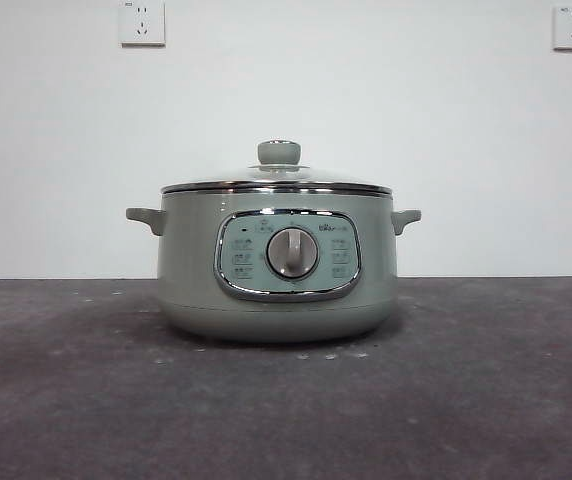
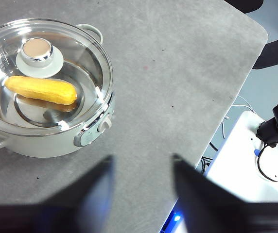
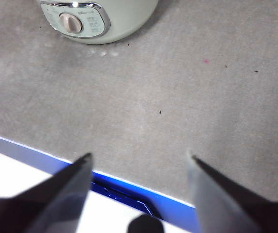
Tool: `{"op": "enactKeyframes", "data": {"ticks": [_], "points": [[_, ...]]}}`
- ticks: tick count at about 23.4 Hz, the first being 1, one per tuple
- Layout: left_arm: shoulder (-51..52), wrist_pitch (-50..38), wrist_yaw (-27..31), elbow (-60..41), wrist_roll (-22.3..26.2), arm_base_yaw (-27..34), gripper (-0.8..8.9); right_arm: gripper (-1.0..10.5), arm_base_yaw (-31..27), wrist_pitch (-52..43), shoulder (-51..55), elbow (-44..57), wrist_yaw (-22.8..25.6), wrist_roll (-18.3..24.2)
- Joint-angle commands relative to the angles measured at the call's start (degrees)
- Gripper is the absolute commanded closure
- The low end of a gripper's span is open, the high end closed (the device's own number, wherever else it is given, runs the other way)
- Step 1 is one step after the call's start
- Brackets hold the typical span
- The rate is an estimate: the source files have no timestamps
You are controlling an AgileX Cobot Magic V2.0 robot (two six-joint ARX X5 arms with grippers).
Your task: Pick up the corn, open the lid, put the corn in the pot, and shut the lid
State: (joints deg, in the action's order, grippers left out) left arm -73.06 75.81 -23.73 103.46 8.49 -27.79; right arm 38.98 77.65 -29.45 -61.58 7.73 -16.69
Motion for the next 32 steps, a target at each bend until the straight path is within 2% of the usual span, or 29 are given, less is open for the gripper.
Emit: {"op": "enactKeyframes", "data": {"ticks": [1, 5, 13, 18, 21, 25, 26, 27, 28, 30, 32], "points": [[-0.09, -0.15, -0.26, -0.44, -0.33, 0.09, 8.20, 9.6, 0.07, 1.46, 0.09, 0.46, 0.22, 0.37], [-0.09, -0.15, -0.28, -0.44, -0.35, 0.09, 8.20, 9.6, 0.07, 1.46, 0.09, 0.46, 0.42, 0.37], [-0.11, -0.15, -0.26, -0.42, -0.39, 0.11, 8.17, 9.5, 0.07, 1.46, 0.09, 0.46, 6.12, -0.92], [-0.11, -0.15, -0.28, -0.42, -0.37, 0.11, 8.18, 9.5, 0.07, 1.46, 0.09, 0.46, 6.93, -0.92], [-0.11, -0.31, 3.43, -0.17, 3.34, 0.17, 8.17, 9.5, 0.07, 1.46, 0.09, 0.46, 6.91, -0.92], [-0.17, -0.33, 5.81, -0.20, 3.34, 0.96, 8.17, 9.5, 0.07, 1.46, 0.09, 0.46, 6.91, -0.92], [-0.15, -0.46, 5.99, -0.20, 5.90, 1.11, 8.17, 9.5, 0.07, 1.46, 0.09, 0.46, 6.91, -0.92], [0.87, -1.84, 6.36, -0.33, 9.90, 2.29, 8.17, 9.5, 0.07, 1.46, 0.09, 0.46, 6.93, -0.92], [2.29, -6.12, 5.46, -0.96, 11.19, 4.07, 8.17, 9.5, 0.07, 1.46, 0.09, 0.46, 6.93, -0.92], [8.26, -18.82, -0.20, -6.34, 11.23, 9.66, 8.17, 9.5, 0.07, 1.46, 0.09, 0.46, 6.91, -0.92], [16.57, -32.85, -7.30, -17.16, 10.73, 15.96, 8.17, 9.5, 0.07, 1.46, 0.09, 0.46, 6.93, -0.92]]}}
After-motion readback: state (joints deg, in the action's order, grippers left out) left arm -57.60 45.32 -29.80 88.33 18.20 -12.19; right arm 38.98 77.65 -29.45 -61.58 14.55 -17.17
